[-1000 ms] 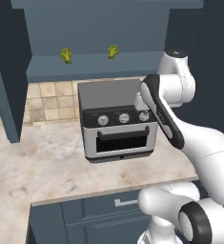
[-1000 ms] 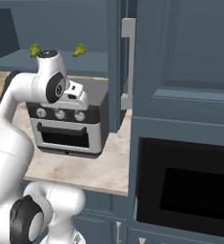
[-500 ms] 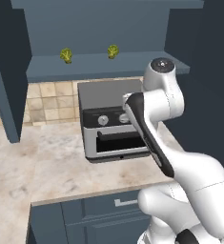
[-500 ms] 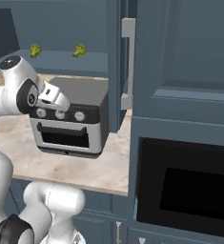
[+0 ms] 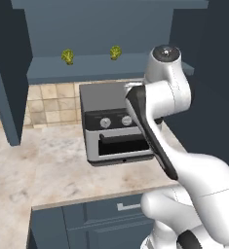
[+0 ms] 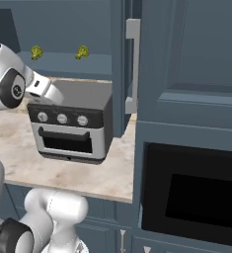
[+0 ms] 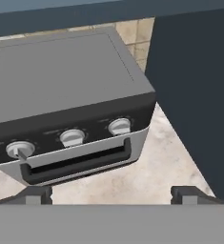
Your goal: Pick the broccolis from the cabinet and place them in one bowl. Pick the cucumber from the sink and place it in the other bowl.
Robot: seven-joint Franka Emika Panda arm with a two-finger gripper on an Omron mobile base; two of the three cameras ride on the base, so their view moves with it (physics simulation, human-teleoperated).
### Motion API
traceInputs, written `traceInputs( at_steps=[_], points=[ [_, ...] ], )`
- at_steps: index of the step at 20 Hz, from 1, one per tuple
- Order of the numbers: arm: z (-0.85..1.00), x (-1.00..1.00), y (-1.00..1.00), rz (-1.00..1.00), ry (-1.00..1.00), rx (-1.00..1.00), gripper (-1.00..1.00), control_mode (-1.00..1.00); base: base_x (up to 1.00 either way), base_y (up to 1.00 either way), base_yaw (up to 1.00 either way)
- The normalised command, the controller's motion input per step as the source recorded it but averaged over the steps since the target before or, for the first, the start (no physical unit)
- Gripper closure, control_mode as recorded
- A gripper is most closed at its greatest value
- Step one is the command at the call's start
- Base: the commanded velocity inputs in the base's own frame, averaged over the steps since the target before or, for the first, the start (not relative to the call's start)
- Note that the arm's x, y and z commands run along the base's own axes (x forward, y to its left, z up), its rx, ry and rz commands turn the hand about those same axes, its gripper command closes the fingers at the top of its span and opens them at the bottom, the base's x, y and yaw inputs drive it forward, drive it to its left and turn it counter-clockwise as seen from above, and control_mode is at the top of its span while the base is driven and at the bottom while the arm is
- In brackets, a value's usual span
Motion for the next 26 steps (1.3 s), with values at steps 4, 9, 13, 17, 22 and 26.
traceInputs(
  at_steps=[4, 9, 13, 17, 22, 26],
  points=[
    [0.42, -0.22, 0.0, 0.05, 0.0, 0.0, -1.0, -1.0, 0.0, 0.0, 0.0],
    [0.09, -0.16, 0.0, 0.18, -0.04, 0.0, -1.0, -1.0, 0.0, 0.0, 0.0],
    [0.0, -0.06, 0.0, 0.17, -0.31, 0.0, -1.0, -1.0, 0.0, 0.0, 0.0],
    [0.0, 0.06, 0.0, 0.1, -0.4, 0.0, -1.0, -1.0, 0.0, 0.0, 0.0],
    [0.48, 0.27, 0.0, 0.03, -0.12, 0.0, -1.0, -1.0, 0.0, 0.0, 0.0],
    [0.86, 0.24, 0.0, 0.0, 0.06, 0.0, -1.0, -1.0, 0.0, 0.0, 0.0]
  ],
)
